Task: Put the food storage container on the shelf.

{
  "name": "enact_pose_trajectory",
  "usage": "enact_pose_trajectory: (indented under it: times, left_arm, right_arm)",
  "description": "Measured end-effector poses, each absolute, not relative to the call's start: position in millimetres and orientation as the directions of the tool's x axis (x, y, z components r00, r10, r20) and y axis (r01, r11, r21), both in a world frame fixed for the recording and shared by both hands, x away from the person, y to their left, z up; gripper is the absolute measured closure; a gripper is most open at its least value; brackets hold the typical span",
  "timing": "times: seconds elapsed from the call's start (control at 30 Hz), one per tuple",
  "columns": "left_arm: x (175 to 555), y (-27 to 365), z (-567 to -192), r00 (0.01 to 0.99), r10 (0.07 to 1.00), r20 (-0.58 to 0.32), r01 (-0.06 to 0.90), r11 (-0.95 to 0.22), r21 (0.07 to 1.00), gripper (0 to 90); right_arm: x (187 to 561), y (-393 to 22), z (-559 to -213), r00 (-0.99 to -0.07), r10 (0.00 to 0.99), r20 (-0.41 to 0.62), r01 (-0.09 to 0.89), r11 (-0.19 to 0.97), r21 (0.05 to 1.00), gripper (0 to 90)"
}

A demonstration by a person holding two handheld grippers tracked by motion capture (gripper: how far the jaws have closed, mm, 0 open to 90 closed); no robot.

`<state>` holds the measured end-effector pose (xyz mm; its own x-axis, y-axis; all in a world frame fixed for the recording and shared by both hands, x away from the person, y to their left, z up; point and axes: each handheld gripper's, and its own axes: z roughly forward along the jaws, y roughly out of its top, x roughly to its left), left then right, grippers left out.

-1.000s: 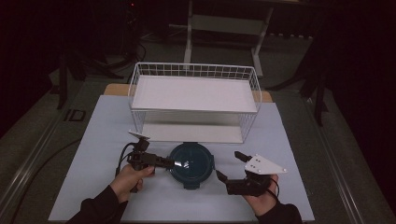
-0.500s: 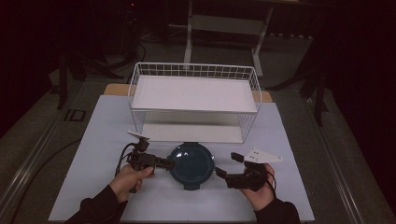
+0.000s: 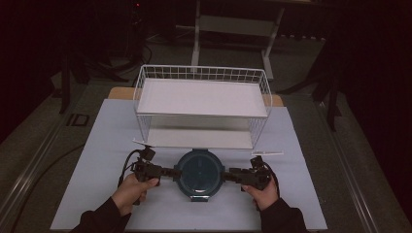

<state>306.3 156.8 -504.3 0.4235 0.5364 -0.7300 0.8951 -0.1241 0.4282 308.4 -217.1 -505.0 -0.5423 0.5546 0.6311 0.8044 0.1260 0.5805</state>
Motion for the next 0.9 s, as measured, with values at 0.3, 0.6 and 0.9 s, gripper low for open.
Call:
enact_pose_trajectory:
  times: [0.3, 0.6, 0.9]
  left_arm:
    - [298, 156, -501, 0.449, 0.541, -0.711, 0.881, -0.134, 0.454, 55.7]
    - [289, 154, -501, 0.464, 0.559, -0.687, 0.863, -0.113, 0.492, 54.8]
    - [279, 151, -497, 0.468, 0.585, -0.662, 0.850, -0.095, 0.517, 55.1]
  right_arm:
    - [309, -213, -511, -0.522, 0.478, 0.707, 0.840, 0.141, 0.524, 52.3]
    - [303, -211, -509, -0.523, 0.474, 0.708, 0.839, 0.140, 0.526, 55.0]
    - [297, -211, -507, -0.508, 0.484, 0.712, 0.844, 0.117, 0.523, 56.4]
